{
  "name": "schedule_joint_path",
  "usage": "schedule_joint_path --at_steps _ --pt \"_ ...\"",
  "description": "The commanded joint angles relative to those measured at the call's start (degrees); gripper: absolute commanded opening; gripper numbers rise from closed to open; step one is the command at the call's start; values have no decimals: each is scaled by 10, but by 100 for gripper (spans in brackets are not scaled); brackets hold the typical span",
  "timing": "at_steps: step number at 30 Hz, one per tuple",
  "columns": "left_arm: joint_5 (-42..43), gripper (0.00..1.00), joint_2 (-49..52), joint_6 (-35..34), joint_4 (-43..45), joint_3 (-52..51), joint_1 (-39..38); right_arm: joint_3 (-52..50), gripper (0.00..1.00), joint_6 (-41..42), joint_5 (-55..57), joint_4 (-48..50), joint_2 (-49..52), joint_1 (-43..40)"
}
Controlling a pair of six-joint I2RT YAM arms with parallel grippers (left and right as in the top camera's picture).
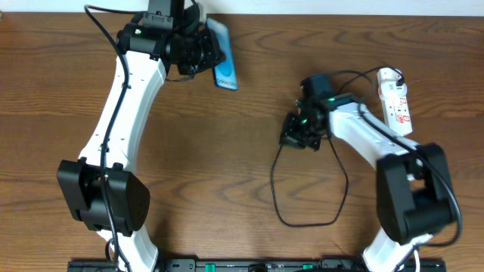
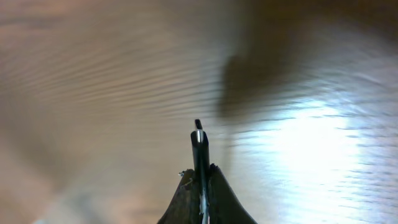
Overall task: Plug charger to phone and switch on socket
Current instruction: 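Lift the connector with the right gripper toward the phone's bottom edge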
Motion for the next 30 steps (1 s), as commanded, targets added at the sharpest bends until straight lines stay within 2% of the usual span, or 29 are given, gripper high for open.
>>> schedule_joint_path --at_steps 1,3,8,17,28,30 --pt "171 7 -3 12 44 -1 8 7 1 -151 -175 16 -68 -25" --pt "270 7 -3 12 92 -1 11 7 1 -212 -260 26 -102 -38" --pt "380 7 -3 5 166 -1 11 7 1 -216 -290 48 -135 -38" --pt "385 7 -3 -11 178 -1 11 7 1 -223 -468 195 -141 -32" --pt "386 7 -3 -92 267 -1 11 7 1 -195 -468 211 -141 -32" --pt "385 7 -3 -126 307 -1 11 7 1 -162 -468 239 -141 -32"
